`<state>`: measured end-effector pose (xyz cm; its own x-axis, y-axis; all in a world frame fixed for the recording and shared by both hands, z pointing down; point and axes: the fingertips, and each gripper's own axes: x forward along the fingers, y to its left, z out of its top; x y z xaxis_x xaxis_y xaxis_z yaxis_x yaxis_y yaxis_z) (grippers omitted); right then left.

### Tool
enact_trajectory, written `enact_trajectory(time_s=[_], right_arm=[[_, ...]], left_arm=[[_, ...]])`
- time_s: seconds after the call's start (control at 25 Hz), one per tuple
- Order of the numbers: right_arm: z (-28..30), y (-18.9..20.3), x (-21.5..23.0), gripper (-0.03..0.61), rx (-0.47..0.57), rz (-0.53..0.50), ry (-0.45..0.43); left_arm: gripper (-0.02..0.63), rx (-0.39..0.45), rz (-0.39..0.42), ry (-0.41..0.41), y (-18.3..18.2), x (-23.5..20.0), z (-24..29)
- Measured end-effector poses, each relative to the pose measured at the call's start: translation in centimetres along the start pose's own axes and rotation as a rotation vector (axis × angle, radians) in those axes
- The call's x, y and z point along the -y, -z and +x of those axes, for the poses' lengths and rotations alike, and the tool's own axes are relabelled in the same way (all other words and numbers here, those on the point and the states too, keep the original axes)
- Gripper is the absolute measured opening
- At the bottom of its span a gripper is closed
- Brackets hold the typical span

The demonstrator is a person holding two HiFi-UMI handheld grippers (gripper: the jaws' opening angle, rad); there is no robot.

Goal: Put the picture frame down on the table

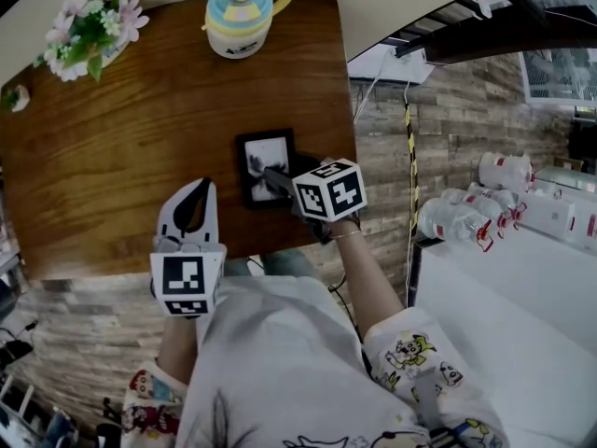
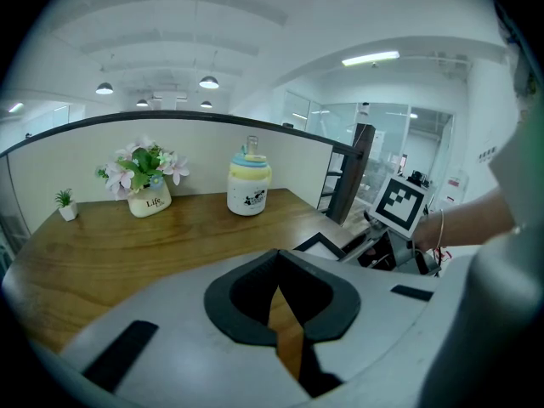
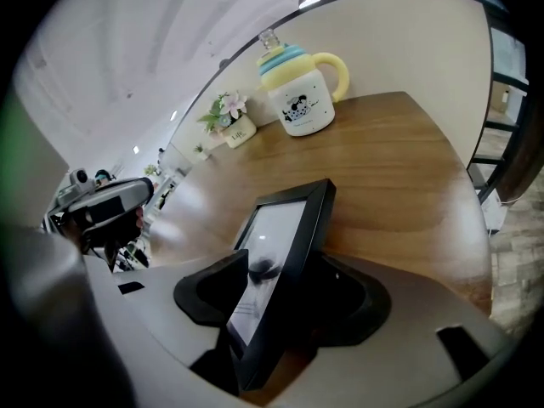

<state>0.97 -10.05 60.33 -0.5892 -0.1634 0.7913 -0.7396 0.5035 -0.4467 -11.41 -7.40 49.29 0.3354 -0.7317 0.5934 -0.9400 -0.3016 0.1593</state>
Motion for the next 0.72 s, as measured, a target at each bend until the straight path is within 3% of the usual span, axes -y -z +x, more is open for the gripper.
enact_trajectory(time_s=[0.72], right_arm=[[-0.3, 0.55, 0.28, 0.235, 0.012, 0.009, 0.039]], left_arm=[[0.003, 0.004, -0.002, -0.006, 0.22, 0.05, -0.24]])
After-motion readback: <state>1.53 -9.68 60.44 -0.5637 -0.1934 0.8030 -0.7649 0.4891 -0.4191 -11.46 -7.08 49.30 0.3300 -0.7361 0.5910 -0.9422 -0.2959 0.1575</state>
